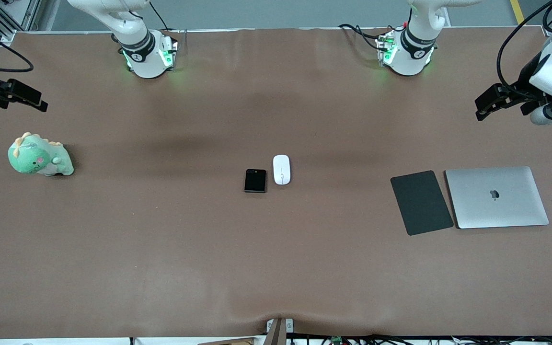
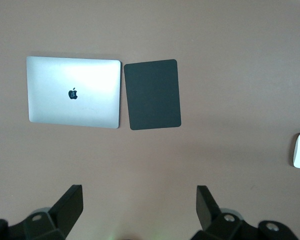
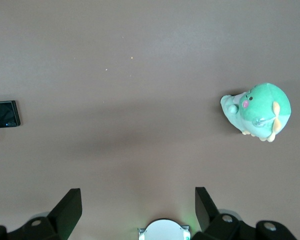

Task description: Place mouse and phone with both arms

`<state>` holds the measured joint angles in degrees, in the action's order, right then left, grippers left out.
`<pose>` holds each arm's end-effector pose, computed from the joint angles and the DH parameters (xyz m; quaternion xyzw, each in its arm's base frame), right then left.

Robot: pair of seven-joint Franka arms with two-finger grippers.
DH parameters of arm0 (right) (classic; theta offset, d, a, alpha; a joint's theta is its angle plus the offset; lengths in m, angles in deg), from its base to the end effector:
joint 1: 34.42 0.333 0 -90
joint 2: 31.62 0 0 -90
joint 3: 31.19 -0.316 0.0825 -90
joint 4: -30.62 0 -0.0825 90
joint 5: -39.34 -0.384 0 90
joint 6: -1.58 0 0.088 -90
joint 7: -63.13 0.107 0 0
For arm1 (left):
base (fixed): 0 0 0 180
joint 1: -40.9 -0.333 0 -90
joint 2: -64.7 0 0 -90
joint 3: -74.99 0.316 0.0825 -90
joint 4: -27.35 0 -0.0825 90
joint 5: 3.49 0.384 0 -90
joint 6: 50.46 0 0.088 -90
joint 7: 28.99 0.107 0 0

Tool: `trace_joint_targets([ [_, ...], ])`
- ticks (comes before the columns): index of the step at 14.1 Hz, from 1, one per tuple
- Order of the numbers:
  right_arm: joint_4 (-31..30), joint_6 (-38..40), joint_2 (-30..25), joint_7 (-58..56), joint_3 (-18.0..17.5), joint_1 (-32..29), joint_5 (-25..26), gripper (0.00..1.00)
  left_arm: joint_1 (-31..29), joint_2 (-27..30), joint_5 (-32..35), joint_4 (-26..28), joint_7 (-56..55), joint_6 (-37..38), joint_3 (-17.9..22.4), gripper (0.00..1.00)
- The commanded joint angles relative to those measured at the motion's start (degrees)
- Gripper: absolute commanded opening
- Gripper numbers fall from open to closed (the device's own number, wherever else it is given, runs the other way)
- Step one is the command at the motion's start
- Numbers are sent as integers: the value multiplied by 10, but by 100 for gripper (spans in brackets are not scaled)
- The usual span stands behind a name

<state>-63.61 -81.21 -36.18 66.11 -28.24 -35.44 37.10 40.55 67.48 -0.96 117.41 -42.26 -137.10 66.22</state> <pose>0.5142 -0.0322 0.6225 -0.9962 0.0590 0.0599 0.0221 0.5283 -0.0754 0.6451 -0.9987 -0.0436 0.0009 0.0264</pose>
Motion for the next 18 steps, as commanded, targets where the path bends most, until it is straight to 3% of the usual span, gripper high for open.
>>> trace_joint_targets([
  [1, 1, -17, 9, -3, -2, -1, 7, 100, -3, -6, -6, -20, 9, 12, 1, 100],
  [18, 0, -67, 43, 4, -3, 15, 8, 100, 24, -55, -14, -29, -3, 10, -27, 100],
])
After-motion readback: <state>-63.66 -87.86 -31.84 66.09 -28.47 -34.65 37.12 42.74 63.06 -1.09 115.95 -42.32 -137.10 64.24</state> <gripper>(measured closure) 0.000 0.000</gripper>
